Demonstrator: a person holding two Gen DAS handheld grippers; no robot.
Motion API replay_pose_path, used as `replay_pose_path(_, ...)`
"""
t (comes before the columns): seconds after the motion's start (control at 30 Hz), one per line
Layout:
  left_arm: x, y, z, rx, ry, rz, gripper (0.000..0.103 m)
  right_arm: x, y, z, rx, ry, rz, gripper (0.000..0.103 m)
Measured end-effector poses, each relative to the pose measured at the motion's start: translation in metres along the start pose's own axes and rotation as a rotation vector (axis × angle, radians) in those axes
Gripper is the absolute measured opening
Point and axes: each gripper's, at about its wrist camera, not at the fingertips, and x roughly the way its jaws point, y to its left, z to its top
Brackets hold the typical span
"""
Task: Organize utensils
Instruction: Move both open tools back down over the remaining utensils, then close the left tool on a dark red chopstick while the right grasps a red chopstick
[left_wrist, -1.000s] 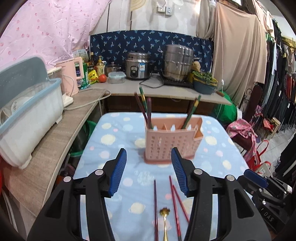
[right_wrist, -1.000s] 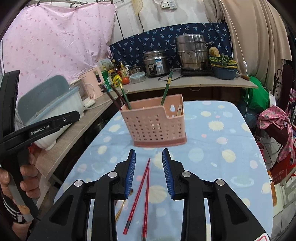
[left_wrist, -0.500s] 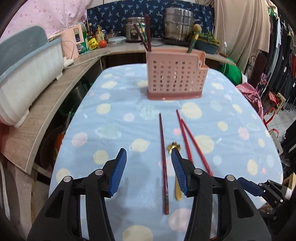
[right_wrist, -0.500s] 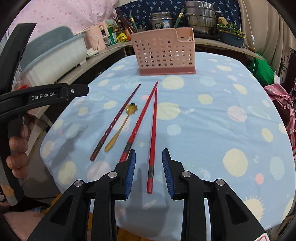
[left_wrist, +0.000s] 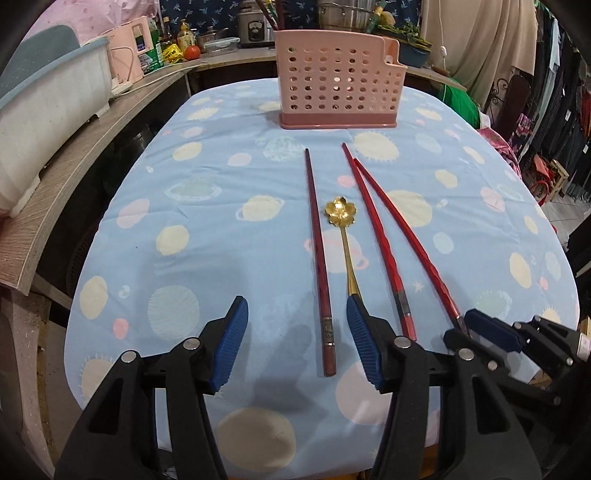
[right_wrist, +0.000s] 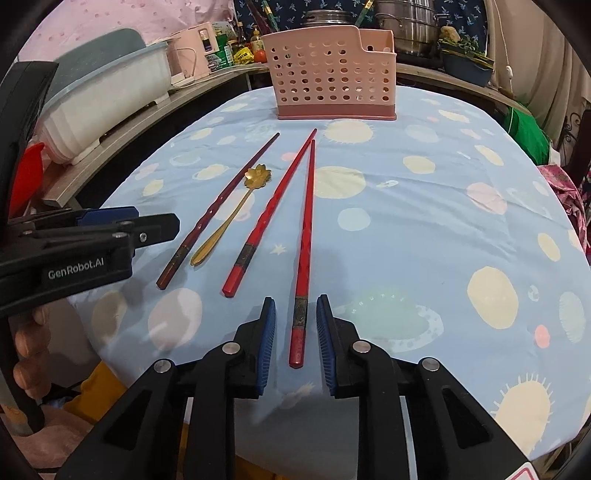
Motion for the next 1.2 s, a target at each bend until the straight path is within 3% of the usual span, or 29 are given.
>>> replay_pose_path(0.23, 0.010, -0.002, -0.008, 0.010, 0.032, -0.011, 0.053, 0.001, -0.005, 0.001, 0.019, -0.002, -0.018, 0.007)
replay_pose_path(0.67, 0.019, 0.001, -0.017, 0.003, 0.068, -0.027, 0.049, 0.001, -0.008, 0.002, 0.047, 0.016, -0.005, 0.007)
replay_pose_path(0.77, 0.019, 0.002, -0.017, -0.010, 0.062, -0.021, 0.042, 0.000, -0.008, 0.001, 0.042, 0.024, 0.003, 0.007)
replay_pose_path(1.0, 0.020, 0.001, -0.013, 0.003, 0.056, -0.030, 0.012, -0.003, -0.009, -0.002, 0.047, 0.027, -0.007, 0.007)
replay_pose_path(1.2, 0.018, 0.004, -0.015, 0.001, 0.057, -0.039, 0.007, -0.005, -0.008, -0.002, 0.049, 0.028, -0.008, 0.007)
